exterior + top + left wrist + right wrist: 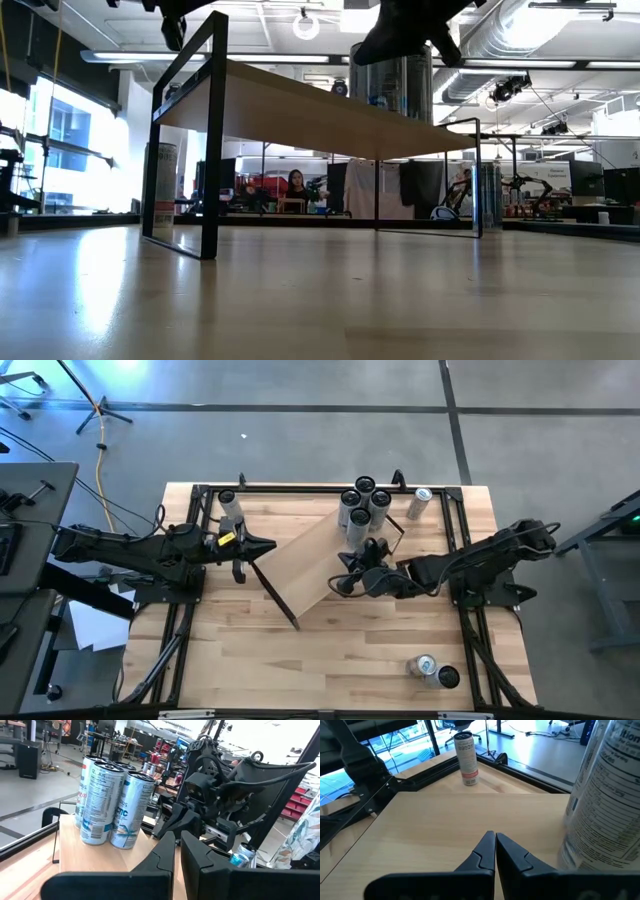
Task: Place canned beverage on shelf
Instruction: Put the white-blue soda can on the shelf and align it with the other white-blue soda can
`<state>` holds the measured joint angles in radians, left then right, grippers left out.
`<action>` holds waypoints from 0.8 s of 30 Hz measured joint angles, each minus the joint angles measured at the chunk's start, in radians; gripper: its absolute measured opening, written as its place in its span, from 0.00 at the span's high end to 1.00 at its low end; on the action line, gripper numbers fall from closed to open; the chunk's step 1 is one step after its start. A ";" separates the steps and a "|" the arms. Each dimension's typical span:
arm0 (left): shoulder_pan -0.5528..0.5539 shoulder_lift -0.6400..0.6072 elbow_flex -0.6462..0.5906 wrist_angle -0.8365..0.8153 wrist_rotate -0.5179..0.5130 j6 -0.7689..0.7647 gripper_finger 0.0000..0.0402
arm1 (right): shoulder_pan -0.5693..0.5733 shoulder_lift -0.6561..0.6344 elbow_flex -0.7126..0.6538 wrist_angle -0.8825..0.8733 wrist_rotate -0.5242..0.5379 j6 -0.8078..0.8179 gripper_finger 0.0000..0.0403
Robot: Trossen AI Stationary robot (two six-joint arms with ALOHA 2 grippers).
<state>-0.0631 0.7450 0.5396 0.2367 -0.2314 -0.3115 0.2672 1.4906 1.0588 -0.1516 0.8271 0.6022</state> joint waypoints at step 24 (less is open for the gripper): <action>0.000 0.000 0.000 -0.001 0.000 0.035 0.99 | -0.060 0.000 0.000 -0.042 0.007 -0.009 1.00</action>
<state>-0.0633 0.7448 0.5394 0.2359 -0.2314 -0.2768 0.2073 1.4906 1.0592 -0.1935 0.8341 0.5934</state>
